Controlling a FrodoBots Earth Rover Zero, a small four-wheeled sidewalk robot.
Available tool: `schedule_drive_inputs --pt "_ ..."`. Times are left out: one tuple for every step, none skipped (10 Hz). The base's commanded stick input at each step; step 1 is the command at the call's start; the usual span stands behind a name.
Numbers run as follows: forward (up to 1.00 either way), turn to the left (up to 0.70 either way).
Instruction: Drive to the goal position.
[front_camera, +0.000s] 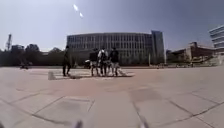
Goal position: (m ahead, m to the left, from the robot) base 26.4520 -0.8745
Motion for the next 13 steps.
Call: schedule_drive_inputs --pt "0.7 0.02" --pt "0.7 0.02" --pt "0.7 0.02" --pt "0.7 0.29" --pt "0.7 0.28" --pt "0.7 0.0" --pt "0.7 0.0" --pt "0.7 0.0" --pt "0.7 0.0" --pt "0.7 0.0" --pt "0.7 0.0" --pt "0.7 0.0" --pt "0.7 0.0"
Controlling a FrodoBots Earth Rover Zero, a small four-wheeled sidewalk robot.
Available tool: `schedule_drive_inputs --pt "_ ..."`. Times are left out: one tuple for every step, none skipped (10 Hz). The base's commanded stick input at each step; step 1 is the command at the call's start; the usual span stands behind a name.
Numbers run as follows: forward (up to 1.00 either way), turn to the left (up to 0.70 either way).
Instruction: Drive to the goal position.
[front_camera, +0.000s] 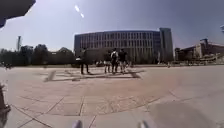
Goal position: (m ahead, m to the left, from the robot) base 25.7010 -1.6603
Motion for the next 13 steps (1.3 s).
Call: schedule_drive_inputs --pt "0.7 0.0" --pt "0.69 0.0" --pt "0.69 0.0" --pt "0.68 0.0" --pt "0.68 0.0" --pt "0.68 0.0" --pt "0.68 0.0" --pt "0.68 0.0" --pt "0.68 -0.06" --pt "0.68 -0.17" --pt "0.68 -0.33" --pt "0.7 -0.35" --pt "0.7 -0.34"
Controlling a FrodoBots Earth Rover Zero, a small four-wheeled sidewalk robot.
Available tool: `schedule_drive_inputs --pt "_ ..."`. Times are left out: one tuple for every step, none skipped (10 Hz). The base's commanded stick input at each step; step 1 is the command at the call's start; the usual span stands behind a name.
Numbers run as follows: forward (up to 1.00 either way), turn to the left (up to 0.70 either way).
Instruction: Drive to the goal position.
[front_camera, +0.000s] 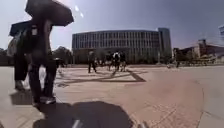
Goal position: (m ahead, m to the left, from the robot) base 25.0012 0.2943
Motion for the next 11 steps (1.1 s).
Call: schedule_drive_inputs --pt "0.7 -0.24" --pt "0.7 -0.12" --pt "0.7 0.0" --pt "0.7 0.0" --pt "0.7 0.0" --pt "0.7 0.0" --pt "0.7 0.0" --pt "0.7 0.0" --pt "0.7 0.0" --pt "0.7 0.0" --pt "0.7 0.0"
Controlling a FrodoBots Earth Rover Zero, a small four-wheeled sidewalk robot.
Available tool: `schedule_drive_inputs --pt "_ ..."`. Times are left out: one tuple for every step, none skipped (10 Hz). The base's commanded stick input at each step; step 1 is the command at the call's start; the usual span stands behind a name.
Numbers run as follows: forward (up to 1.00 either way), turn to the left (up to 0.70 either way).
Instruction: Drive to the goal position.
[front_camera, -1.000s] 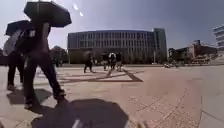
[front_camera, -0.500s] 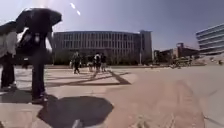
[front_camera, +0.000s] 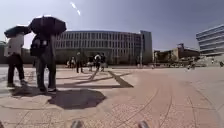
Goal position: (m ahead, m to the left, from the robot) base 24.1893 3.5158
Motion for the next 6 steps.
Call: schedule_drive_inputs --pt "0.7 0.0" --pt "0.7 0.0" --pt "0.7 0.0" --pt "0.7 0.0" --pt "0.7 0.0" --pt "0.7 0.0"
